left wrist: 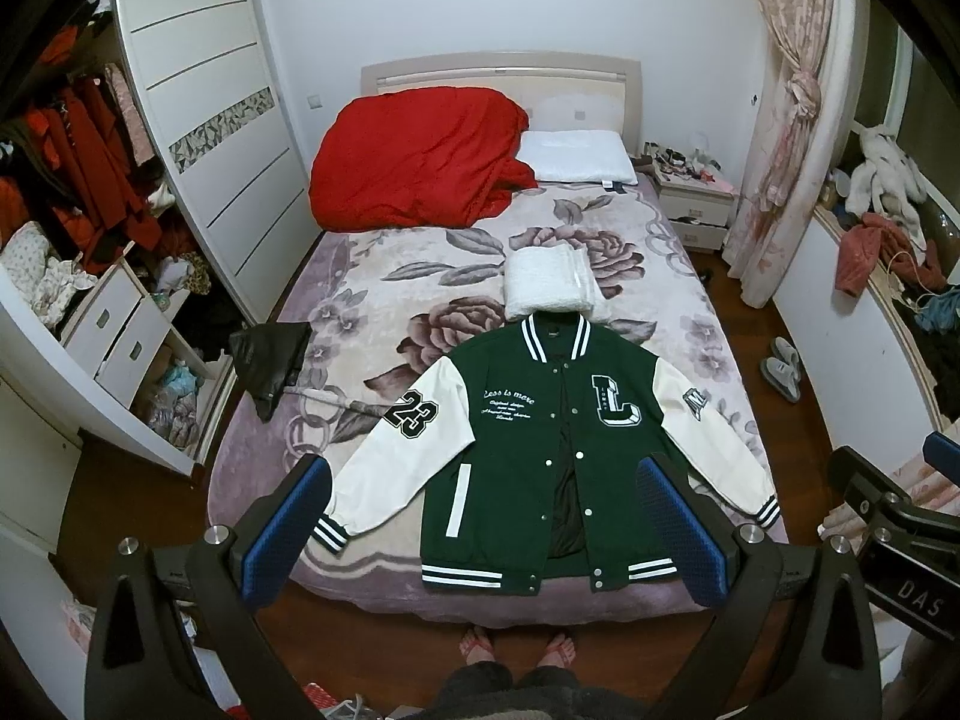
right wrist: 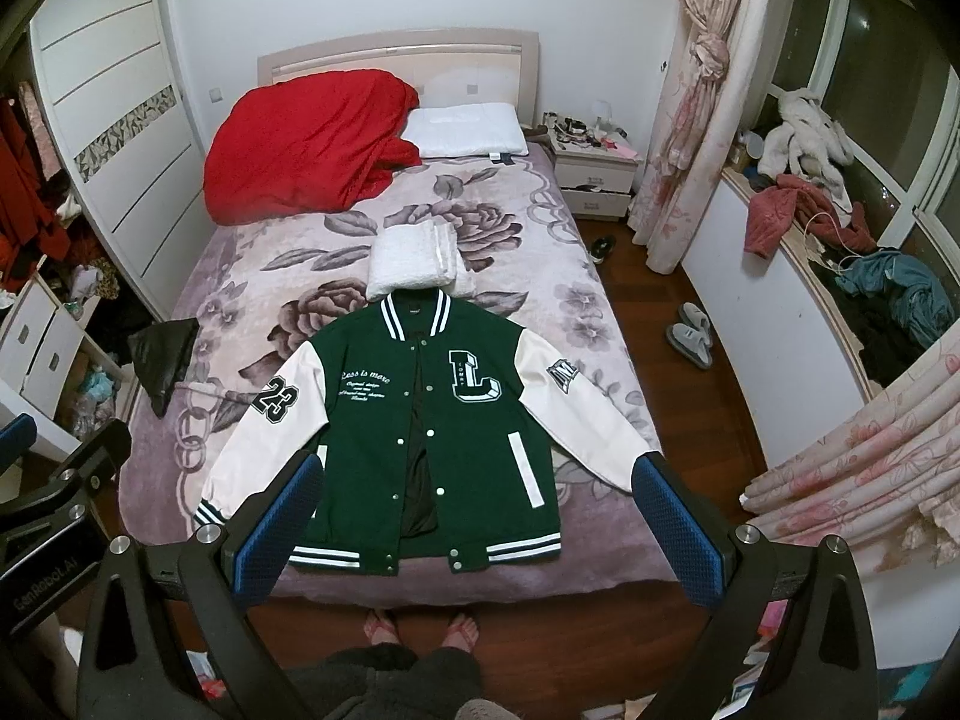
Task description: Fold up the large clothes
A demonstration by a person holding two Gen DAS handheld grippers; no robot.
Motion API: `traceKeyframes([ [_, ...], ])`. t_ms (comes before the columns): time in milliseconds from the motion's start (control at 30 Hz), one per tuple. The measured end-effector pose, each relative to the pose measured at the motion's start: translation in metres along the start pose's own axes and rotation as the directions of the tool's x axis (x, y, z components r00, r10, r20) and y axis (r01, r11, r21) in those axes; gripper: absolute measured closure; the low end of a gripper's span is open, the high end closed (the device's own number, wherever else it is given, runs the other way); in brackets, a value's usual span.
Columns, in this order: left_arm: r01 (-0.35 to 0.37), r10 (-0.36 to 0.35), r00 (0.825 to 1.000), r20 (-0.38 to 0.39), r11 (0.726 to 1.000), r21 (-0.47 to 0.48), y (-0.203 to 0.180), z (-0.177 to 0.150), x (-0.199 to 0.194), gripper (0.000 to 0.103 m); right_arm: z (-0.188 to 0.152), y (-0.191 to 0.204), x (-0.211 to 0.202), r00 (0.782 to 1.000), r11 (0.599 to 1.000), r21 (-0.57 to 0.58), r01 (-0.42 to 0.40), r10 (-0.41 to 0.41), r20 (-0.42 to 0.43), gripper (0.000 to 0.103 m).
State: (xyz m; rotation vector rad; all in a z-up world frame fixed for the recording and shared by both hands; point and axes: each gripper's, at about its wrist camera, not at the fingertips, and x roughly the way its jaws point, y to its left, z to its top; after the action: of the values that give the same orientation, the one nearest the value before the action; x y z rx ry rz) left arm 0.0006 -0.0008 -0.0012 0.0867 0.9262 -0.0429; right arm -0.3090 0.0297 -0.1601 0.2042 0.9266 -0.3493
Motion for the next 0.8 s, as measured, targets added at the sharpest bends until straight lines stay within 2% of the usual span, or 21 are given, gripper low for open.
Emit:
traceKeyframes([
  [133,0.002,-0.002,1.0,0.0,1.0,-0.001,0.0,0.0,-0.001,0.0,0.0,0.0,-0.001,1.0,1.0,0.001,0.0,0.0,0.001,0.0],
  [167,0.002,-0.002,1.0,0.001,1.0,-0.001,0.0,0.0,-0.001,0.0,0.01,0.003,-0.005,1.0,1.0,0.001,0.0,0.0,0.002,0.0],
  [500,0.003,-0.003,1.0,0.003,1.0,-0.002,0.0,0.0,0.0,0.0,0.006,0.001,-0.004,1.0,1.0,0.001,0.001,-0.001,0.005,0.0],
  [800,0.002,-0.002,1.0,0.004,1.0,-0.003,-0.005,0.008,-0.006,0.0,0.015,0.005,-0.012,1.0,1.0,0.002,-0.002,0.002,0.007,0.0],
])
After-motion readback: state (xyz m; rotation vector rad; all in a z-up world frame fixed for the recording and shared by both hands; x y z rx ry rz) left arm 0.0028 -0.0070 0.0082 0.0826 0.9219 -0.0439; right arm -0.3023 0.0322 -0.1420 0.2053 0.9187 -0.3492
